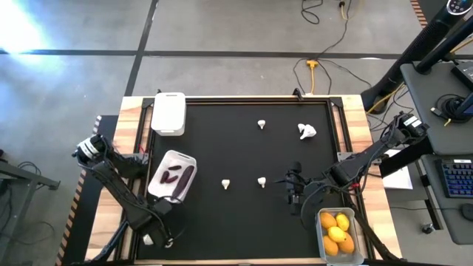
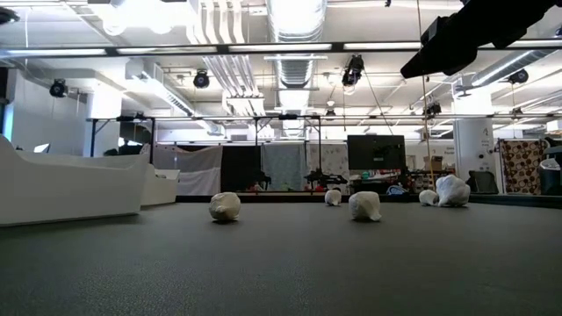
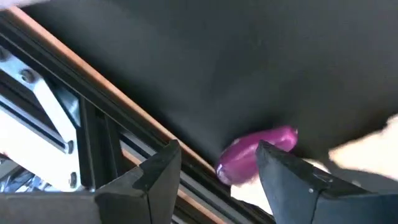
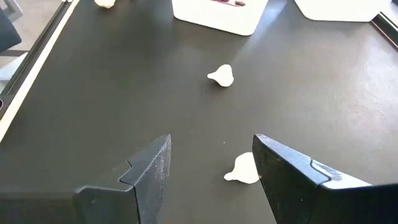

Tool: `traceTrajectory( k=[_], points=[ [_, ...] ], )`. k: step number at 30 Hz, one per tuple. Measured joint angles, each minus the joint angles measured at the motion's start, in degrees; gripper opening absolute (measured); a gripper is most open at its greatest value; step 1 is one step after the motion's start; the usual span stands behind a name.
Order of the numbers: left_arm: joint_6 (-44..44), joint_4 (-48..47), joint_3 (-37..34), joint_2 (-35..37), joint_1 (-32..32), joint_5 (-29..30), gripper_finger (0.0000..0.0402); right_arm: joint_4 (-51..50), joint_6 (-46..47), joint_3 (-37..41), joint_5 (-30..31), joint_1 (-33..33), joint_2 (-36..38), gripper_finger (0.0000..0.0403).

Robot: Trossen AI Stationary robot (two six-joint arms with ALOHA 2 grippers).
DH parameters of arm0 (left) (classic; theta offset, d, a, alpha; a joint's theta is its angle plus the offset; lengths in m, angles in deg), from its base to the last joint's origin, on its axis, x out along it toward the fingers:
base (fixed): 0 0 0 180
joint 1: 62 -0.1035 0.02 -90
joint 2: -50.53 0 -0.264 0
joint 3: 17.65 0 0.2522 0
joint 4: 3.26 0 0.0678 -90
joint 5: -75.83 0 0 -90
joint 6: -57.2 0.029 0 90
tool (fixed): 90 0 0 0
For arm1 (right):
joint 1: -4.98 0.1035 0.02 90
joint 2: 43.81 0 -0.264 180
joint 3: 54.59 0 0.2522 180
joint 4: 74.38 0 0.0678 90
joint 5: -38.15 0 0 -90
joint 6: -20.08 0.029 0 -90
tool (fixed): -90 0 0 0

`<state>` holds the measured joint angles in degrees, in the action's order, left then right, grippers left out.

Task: Sort produce into baskets
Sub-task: Put the eggplant into the bottom white bin

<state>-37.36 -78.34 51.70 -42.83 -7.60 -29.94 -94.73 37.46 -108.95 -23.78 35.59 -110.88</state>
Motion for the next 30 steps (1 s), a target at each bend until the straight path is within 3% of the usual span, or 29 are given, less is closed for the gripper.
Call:
traceTrajectory(
  k=[4,18,22,30],
  points=[
    [2.4,3.5,-0.8,0.0,0.8,-3.0,0.0190,0.0,-0.4,0.0,0.0,0.0,0.0,0.0219],
    [3.0,9.9,-5.0,-0.3,2.1,-4.4,0.0182,-0.1,0.0,0.0,0.0,0.0,0.0,0.0219],
    [3.1,10.4,-5.9,-0.3,2.1,-4.4,0.0143,-0.1,-0.3,0.0,0.0,0.0,0.0,0.0219],
    [3.1,10.1,-6.1,-0.3,2.1,-4.4,0.0020,-0.1,-0.4,0.0,0.0,0.0,0.0,0.0219]
  ],
)
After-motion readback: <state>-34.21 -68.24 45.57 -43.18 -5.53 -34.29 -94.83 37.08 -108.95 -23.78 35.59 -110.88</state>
